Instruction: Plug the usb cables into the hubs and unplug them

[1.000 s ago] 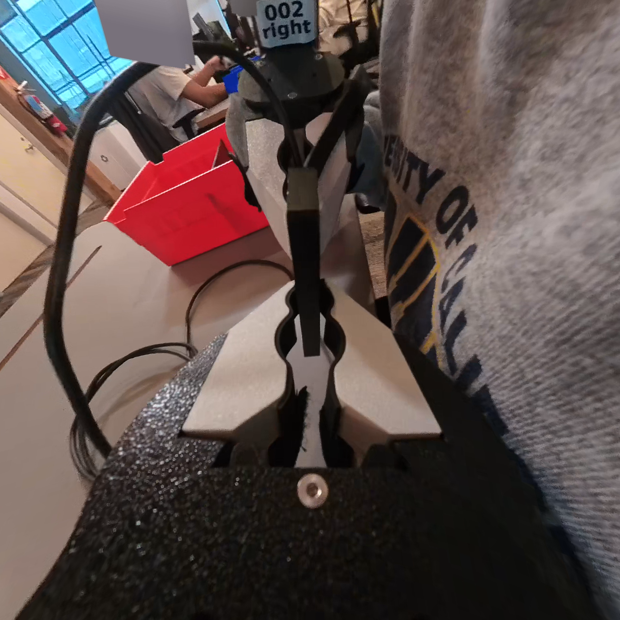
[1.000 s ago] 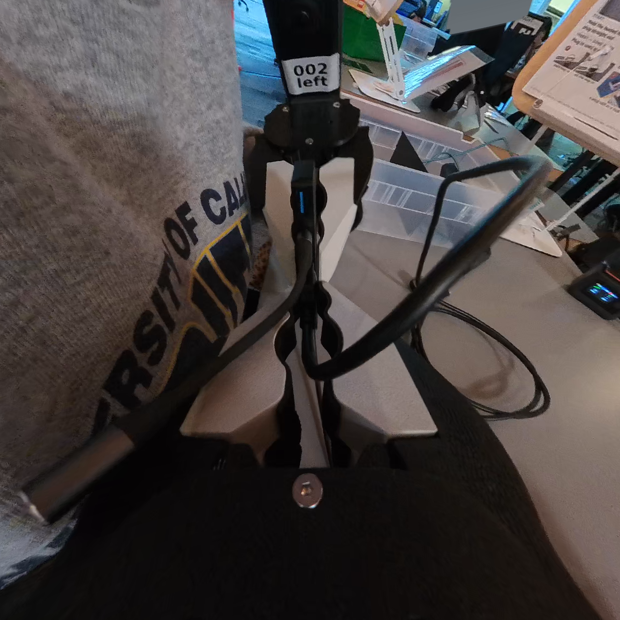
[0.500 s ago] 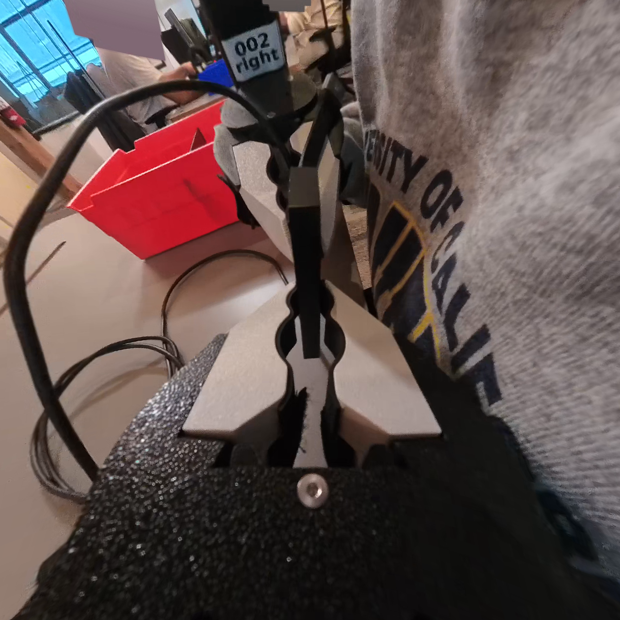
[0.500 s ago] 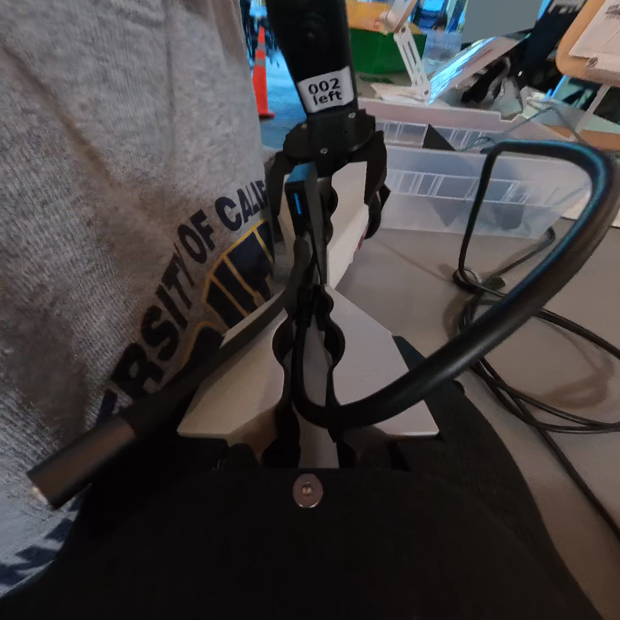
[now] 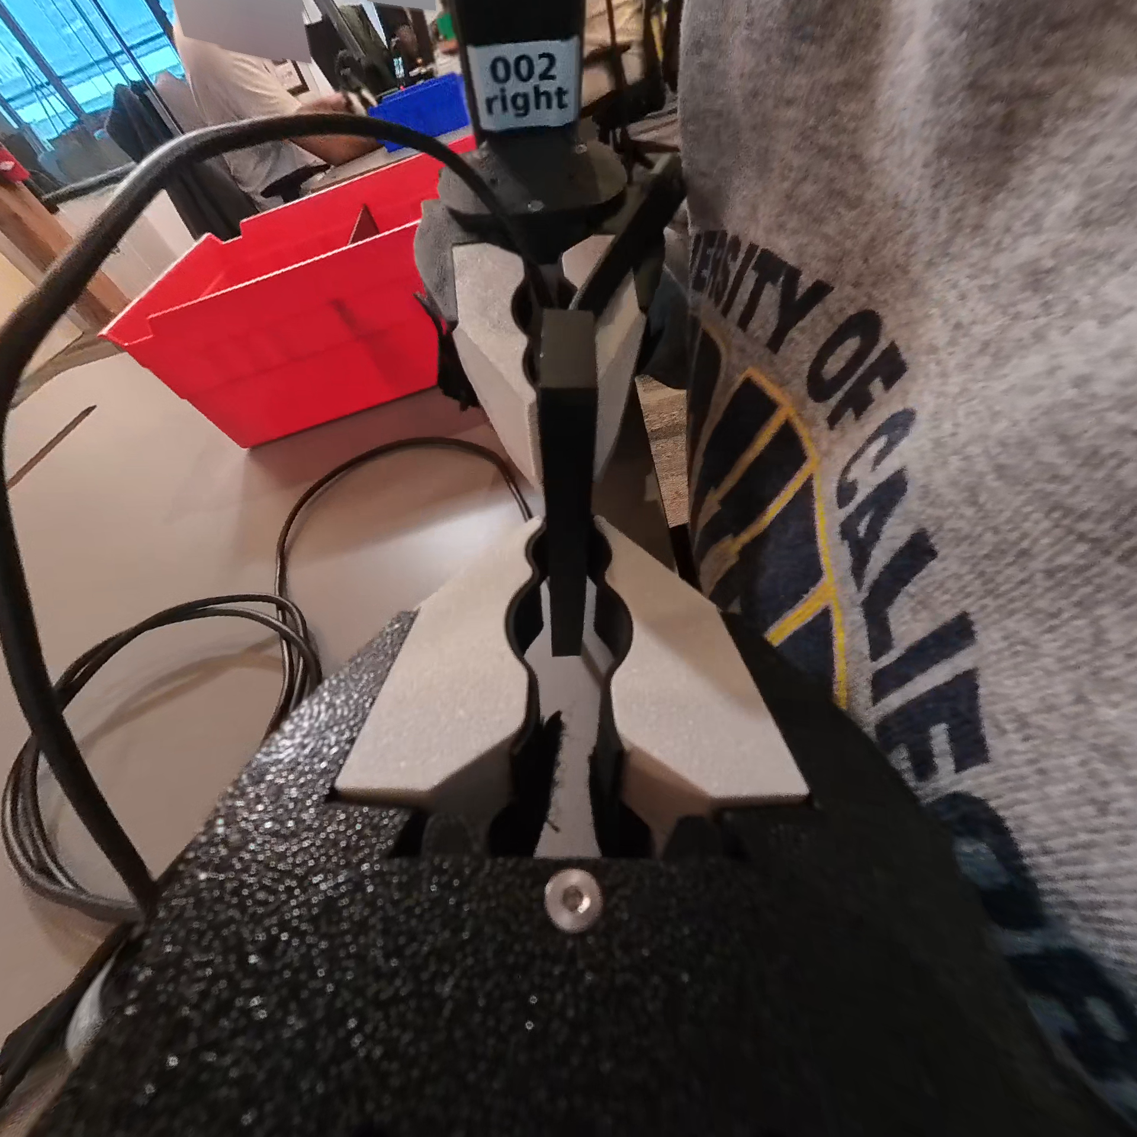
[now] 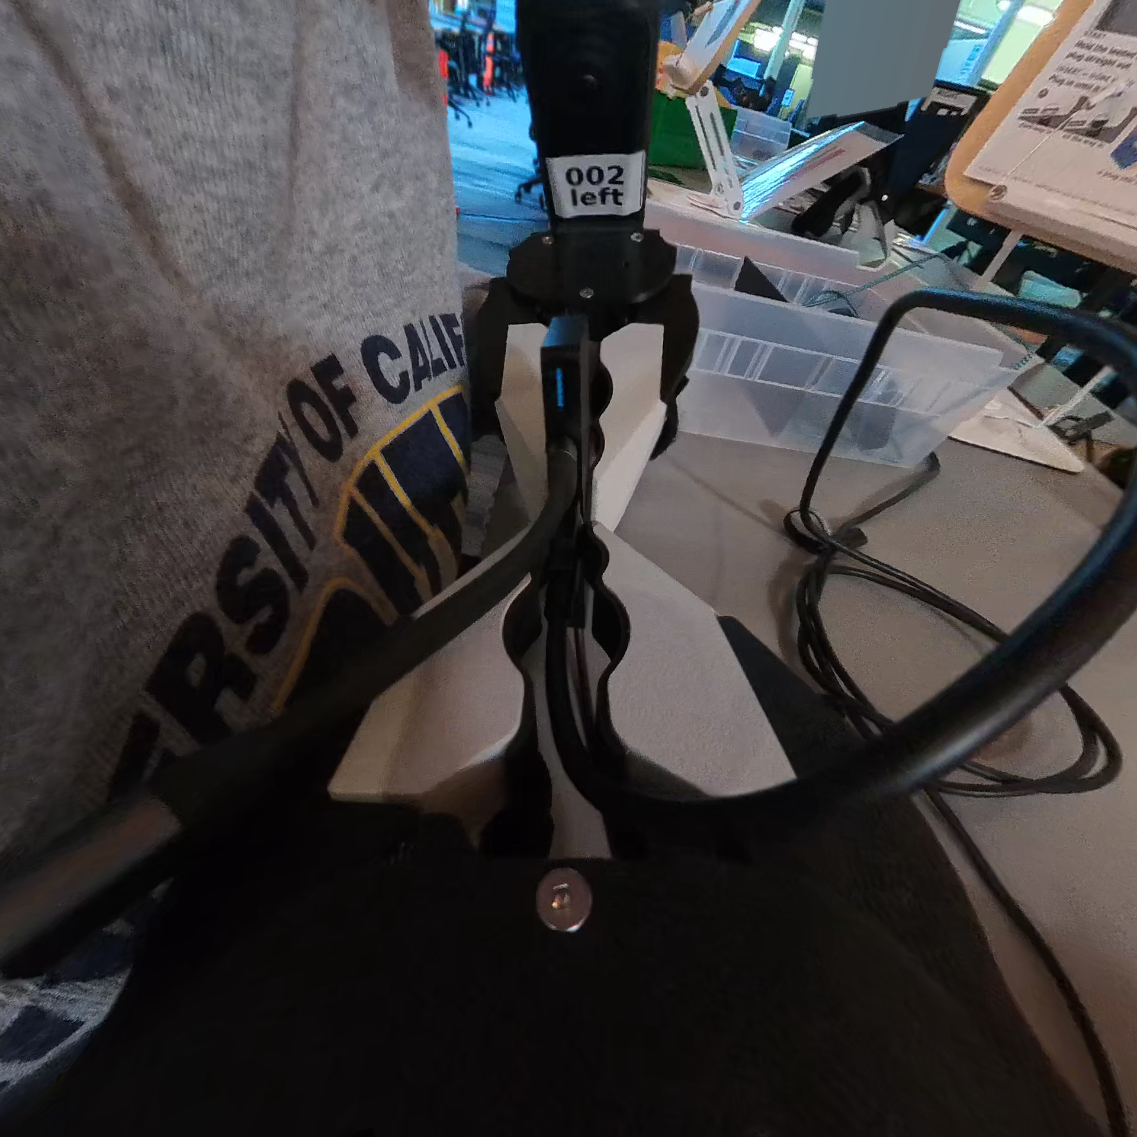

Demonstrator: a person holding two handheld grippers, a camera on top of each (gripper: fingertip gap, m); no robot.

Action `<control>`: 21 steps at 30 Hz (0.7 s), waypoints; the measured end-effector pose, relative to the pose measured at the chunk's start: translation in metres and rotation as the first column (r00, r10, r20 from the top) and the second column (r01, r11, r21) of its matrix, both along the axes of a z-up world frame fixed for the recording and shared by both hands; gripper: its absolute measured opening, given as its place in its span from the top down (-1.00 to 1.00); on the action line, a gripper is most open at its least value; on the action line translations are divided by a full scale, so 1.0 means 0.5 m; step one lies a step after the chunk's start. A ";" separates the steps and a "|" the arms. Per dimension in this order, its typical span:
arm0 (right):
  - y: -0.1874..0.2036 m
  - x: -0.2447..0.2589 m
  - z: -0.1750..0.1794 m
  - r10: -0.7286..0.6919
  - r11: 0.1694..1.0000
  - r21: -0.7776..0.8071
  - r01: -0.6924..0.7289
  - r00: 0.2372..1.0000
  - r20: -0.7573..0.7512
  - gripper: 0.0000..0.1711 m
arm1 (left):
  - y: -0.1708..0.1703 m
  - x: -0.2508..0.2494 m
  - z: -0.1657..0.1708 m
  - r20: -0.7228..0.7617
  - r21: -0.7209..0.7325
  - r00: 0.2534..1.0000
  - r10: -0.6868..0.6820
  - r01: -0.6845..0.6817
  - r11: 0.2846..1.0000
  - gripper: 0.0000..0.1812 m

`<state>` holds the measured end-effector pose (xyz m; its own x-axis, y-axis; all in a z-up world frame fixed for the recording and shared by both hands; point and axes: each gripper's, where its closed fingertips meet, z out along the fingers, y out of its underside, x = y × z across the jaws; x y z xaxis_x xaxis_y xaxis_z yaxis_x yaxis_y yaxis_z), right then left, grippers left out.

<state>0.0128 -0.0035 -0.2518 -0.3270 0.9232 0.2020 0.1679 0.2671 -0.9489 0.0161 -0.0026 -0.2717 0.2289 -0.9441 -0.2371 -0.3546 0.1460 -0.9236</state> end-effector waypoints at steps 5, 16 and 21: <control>-0.009 0.004 -0.003 0.035 0.999 -0.015 -0.035 0.999 0.013 0.91 | -0.018 0.014 0.008 0.022 0.056 0.998 -0.055 0.054 0.997 0.78; -0.006 -0.010 0.018 -0.023 1.000 -0.020 0.023 1.000 -0.021 0.92 | -0.013 -0.003 0.034 0.054 -0.003 0.998 -0.030 0.030 1.000 0.90; -0.022 -0.012 0.026 -0.008 1.000 -0.021 0.008 1.000 -0.010 0.92 | -0.032 -0.007 0.045 0.056 0.018 0.996 -0.063 0.062 0.998 0.90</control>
<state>0.0067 -0.0146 -0.2388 -0.3174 0.9299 0.1857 0.1600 0.2456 -0.9561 0.0125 -0.0186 -0.2490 0.1826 -0.9533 -0.2407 -0.2916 0.1813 -0.9392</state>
